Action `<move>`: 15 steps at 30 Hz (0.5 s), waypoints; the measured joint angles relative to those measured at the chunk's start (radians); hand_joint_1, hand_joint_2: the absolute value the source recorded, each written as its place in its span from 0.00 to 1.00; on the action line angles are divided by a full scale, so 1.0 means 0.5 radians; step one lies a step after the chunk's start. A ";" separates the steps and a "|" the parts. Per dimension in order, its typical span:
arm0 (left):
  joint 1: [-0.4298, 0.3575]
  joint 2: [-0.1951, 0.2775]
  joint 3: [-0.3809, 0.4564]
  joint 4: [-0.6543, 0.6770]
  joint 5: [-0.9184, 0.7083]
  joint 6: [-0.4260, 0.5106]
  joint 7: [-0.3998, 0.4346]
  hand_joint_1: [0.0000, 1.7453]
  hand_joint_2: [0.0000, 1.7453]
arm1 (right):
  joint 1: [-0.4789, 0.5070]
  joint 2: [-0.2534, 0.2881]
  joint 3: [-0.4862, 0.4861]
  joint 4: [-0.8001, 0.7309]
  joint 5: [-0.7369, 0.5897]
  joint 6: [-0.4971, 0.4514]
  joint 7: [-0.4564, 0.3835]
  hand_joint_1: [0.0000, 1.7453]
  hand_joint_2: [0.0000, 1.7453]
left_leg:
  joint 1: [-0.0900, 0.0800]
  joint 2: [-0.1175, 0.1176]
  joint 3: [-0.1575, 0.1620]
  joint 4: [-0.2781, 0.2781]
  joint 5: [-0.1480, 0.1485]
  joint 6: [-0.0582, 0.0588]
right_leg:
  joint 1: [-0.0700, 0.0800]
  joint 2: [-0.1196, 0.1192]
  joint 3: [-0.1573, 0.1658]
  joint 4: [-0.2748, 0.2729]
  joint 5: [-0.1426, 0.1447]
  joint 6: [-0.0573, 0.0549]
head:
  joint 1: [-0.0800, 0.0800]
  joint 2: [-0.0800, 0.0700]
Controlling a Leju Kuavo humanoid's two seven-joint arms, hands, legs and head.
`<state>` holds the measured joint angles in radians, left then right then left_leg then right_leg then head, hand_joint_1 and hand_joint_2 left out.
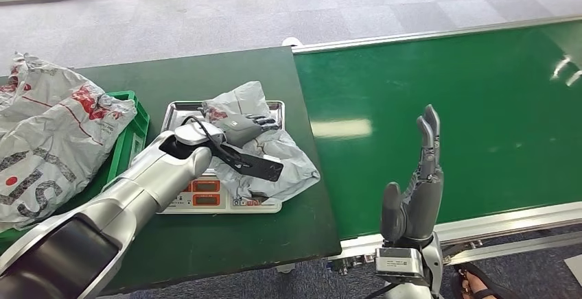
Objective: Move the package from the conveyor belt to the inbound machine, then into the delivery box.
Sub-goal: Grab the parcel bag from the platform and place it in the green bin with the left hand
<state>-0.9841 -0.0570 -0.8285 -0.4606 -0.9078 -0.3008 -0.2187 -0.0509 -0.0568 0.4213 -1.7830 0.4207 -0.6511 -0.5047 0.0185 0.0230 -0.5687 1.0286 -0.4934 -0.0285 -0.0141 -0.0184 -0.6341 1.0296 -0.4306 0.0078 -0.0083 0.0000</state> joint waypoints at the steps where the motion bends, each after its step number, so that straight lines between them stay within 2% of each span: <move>1: -0.003 -0.005 -0.015 0.023 -0.010 0.002 0.000 0.77 1.00 | 0.000 0.000 0.000 0.000 0.004 -0.001 0.001 0.00 0.00 | 0.000 0.000 0.001 0.000 0.000 0.000 | 0.000 0.000 0.001 0.000 0.000 0.000 | 0.000 0.000; 2: -0.006 -0.009 -0.028 0.043 -0.017 0.005 -0.003 1.00 1.00 | 0.000 0.000 0.000 0.000 0.005 -0.002 0.003 0.00 0.00 | 0.000 -0.001 0.002 0.000 0.000 0.000 | 0.000 -0.001 0.003 0.000 0.000 0.000 | 0.000 0.000; 9: -0.012 -0.009 -0.083 0.110 -0.034 0.054 -0.050 1.00 1.00 | -0.001 0.000 0.000 0.000 -0.029 0.025 0.003 0.00 0.00 | 0.000 -0.002 -0.002 -0.002 0.000 0.001 | -0.001 -0.003 0.013 -0.001 -0.004 0.002 | 0.000 0.000; 15: -0.013 0.017 -0.092 0.101 -0.050 0.222 -0.070 1.00 1.00 | 0.004 -0.001 0.000 -0.001 -0.047 0.050 0.002 0.00 0.00 | 0.000 -0.001 0.008 -0.002 0.004 -0.002 | 0.000 -0.002 0.010 0.000 0.000 -0.001 | 0.000 0.000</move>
<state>-0.9904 -0.0486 -0.8744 -0.4099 -0.9327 -0.1896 -0.2535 -0.0489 -0.0572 0.4215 -1.7835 0.3971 -0.6263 -0.5035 0.0185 0.0225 -0.5649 1.0278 -0.4916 -0.0297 -0.0142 -0.0192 -0.6292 1.0296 -0.4305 0.0071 -0.0082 0.0000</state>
